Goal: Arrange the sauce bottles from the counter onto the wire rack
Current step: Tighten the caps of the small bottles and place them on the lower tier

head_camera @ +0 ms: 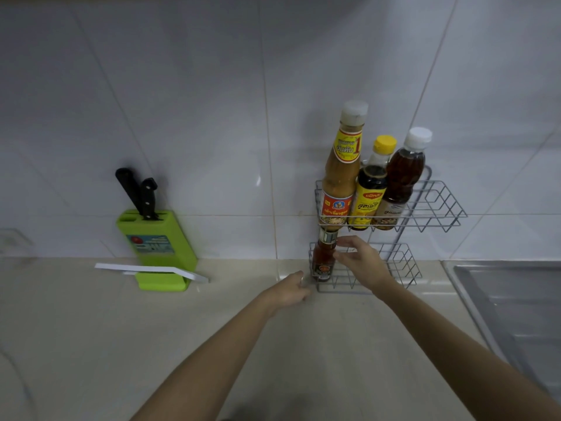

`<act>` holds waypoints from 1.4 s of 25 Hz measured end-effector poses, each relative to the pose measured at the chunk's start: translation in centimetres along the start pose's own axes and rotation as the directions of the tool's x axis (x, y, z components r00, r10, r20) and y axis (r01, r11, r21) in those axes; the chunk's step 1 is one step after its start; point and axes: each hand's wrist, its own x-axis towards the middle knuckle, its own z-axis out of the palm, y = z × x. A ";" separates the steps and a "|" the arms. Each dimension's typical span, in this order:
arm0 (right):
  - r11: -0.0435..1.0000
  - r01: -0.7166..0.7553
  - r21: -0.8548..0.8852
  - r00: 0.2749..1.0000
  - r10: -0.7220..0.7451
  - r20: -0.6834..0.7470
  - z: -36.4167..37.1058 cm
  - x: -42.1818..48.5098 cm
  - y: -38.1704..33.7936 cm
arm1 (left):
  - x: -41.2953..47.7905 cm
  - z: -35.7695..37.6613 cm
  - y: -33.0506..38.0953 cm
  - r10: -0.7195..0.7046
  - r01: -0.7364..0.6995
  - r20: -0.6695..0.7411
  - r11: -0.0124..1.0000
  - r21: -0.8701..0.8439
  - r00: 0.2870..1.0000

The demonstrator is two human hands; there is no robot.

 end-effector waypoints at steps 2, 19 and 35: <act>1.000 -0.009 -0.008 1.000 0.009 0.000 -0.1 -0.1 0.2 | 0.0 0.1 0.0 0.007 -0.007 -0.006 1.000 -0.002 1.000; 0.941 0.256 -0.220 0.936 -0.185 0.300 3.9 -15.3 -6.9 | -13.0 -4.8 -8.4 0.152 -0.155 -0.118 0.988 -0.021 0.981; 0.146 0.752 -0.643 0.646 -0.355 0.676 15.2 -23.9 -10.8 | -21.2 4.3 -20.4 0.388 -0.411 -0.223 0.909 -0.069 0.895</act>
